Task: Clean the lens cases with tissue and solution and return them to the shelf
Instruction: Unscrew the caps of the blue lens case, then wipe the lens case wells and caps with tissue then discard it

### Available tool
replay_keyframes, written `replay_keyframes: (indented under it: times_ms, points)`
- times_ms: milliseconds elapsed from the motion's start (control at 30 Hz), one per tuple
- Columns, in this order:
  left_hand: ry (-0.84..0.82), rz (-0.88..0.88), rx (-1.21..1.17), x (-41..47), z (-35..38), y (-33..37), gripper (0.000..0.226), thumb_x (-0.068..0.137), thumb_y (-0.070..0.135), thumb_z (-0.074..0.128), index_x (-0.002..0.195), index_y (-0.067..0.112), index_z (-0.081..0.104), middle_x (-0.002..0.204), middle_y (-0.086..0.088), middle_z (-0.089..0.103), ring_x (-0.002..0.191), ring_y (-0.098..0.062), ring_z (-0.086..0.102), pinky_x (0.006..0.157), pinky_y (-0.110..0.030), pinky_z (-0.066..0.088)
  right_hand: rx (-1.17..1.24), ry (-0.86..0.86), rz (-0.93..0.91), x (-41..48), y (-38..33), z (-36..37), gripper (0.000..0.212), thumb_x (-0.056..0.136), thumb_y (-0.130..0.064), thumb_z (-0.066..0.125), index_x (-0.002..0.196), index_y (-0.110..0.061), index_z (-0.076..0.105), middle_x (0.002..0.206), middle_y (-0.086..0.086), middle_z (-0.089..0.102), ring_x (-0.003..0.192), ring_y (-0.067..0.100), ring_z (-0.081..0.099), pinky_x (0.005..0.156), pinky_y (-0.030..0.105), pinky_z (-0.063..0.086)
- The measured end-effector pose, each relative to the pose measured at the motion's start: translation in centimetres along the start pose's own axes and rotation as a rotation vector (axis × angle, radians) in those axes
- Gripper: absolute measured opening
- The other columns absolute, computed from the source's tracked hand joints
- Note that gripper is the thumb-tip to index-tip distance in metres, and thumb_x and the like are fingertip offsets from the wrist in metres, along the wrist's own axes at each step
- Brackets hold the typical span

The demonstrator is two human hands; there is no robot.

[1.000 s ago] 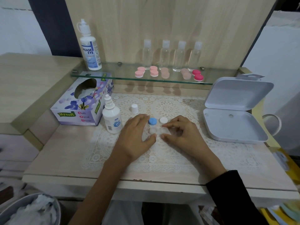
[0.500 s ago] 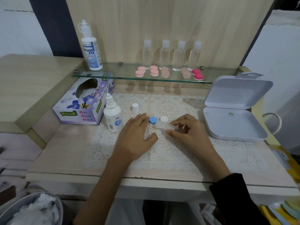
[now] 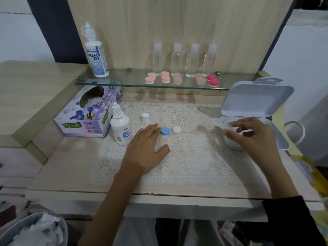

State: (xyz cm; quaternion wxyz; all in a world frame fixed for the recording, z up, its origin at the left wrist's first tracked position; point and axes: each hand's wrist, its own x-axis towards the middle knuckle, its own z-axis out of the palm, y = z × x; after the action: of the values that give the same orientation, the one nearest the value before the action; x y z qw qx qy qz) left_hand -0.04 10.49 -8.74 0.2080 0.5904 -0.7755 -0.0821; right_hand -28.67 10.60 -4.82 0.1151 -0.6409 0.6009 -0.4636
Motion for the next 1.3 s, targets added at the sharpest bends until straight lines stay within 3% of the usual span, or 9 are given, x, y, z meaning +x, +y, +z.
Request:
replay_keyframes:
  times_ms: [133,300,433,600,1067,1300]
  points:
    - [-0.004,-0.001,0.009,0.0,-0.1,0.0,0.092,0.070,0.066,0.012,0.149,0.019,0.025,0.157,0.005,0.018,0.144,-0.006,0.010,0.113,-0.018,-0.005,-0.065,0.035,0.046,0.3,1.4,-1.4,0.023,0.076,-0.025,0.080,0.095,-0.013,0.073,0.086,-0.004,0.067,0.074,-0.007,0.060,0.063,0.003,0.044]
    - [0.000,-0.006,-0.006,0.0,-0.2,0.1,0.093,0.069,0.066,0.012,0.148,0.019,0.027,0.157,0.006,0.018,0.144,-0.006,0.010,0.112,-0.017,-0.005,-0.135,0.071,0.023,0.4,2.6,-1.9,0.025,0.078,-0.017,0.079,0.100,-0.010,0.071,0.085,0.000,0.067,0.074,-0.008,0.060,0.064,0.001,0.042]
    - [0.010,-0.009,-0.005,-0.2,-0.3,0.3,0.086,0.075,0.064,0.018,0.148,0.020,0.026,0.157,0.007,0.017,0.143,-0.006,0.009,0.109,-0.015,-0.006,-0.178,0.102,-0.029,0.4,3.1,-1.8,0.026,0.074,-0.009,0.080,0.099,-0.009,0.071,0.082,0.001,0.068,0.065,0.007,0.062,0.064,0.004,0.043]
    - [0.005,-0.005,0.005,-0.1,-0.4,0.4,0.076,0.081,0.054,0.028,0.149,0.021,0.025,0.157,0.007,0.016,0.144,-0.007,0.008,0.109,-0.015,-0.006,-0.186,0.131,-0.079,0.3,2.9,-1.6,0.023,0.071,-0.003,0.082,0.091,-0.009,0.072,0.077,-0.005,0.064,0.063,0.004,0.060,0.064,0.003,0.042]
    - [-0.010,0.000,0.012,0.0,0.0,-0.1,0.091,0.071,0.067,0.012,0.149,0.020,0.026,0.157,0.006,0.018,0.144,-0.005,0.010,0.115,-0.020,-0.002,-0.193,0.128,-0.128,0.2,2.9,-1.4,0.019,0.071,-0.002,0.082,0.086,-0.007,0.070,0.075,-0.003,0.062,0.066,0.016,0.059,0.064,0.005,0.041]
    - [-0.008,0.003,0.005,0.0,0.0,-0.1,0.092,0.070,0.066,0.012,0.148,0.019,0.026,0.157,0.006,0.018,0.144,-0.005,0.010,0.114,-0.019,-0.003,-0.166,0.120,-0.020,0.2,2.8,-1.3,0.028,0.076,-0.014,0.080,0.102,-0.014,0.070,0.084,-0.004,0.064,0.074,0.017,0.062,0.065,0.024,0.049]
